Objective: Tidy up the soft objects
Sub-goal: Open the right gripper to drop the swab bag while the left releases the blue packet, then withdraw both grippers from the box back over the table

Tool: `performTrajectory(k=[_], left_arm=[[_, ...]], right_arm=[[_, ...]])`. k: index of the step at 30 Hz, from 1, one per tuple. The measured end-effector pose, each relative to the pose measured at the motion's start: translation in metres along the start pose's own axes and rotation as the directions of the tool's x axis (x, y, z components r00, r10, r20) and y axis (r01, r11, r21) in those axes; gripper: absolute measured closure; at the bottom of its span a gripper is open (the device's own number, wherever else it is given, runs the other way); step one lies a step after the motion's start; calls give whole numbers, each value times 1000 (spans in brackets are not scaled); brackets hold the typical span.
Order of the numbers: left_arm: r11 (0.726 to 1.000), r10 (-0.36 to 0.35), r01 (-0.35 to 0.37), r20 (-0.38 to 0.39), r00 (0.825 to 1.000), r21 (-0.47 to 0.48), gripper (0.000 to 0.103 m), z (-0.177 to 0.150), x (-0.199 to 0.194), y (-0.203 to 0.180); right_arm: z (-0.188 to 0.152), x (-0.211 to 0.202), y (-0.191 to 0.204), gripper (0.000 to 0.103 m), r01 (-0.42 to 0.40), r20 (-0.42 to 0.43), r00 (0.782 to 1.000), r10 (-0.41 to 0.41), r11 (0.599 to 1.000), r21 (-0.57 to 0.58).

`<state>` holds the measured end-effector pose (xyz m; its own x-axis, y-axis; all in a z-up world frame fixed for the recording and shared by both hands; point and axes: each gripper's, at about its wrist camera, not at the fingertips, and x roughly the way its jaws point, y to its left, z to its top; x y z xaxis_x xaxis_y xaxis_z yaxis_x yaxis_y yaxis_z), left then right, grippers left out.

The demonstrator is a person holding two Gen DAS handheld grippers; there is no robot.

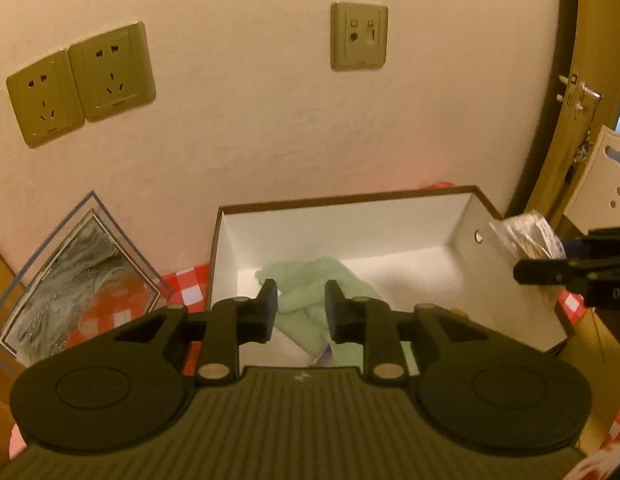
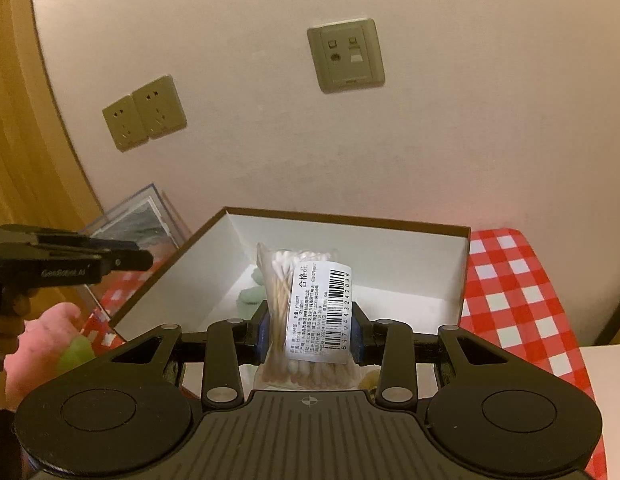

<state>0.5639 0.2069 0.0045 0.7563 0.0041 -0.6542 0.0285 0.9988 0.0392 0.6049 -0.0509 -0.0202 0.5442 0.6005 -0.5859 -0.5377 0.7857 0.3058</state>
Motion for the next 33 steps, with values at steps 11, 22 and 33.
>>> performTrajectory(k=[11,22,33], left_arm=[[999,43,-43,-7,999,-9,60,-9,-14,11],[996,72,-70,26,997,-53,53,-17,-62,21],[990,99,-89,90,991,-109,51,-35,-142,17]], right_arm=[[15,15,7,33,42,62,997,-44,998,38],[-9,-15,20,33,67,-10,998,-68,997,-27],[-37,-86,40,33,42,31,999,-41,999,-21]])
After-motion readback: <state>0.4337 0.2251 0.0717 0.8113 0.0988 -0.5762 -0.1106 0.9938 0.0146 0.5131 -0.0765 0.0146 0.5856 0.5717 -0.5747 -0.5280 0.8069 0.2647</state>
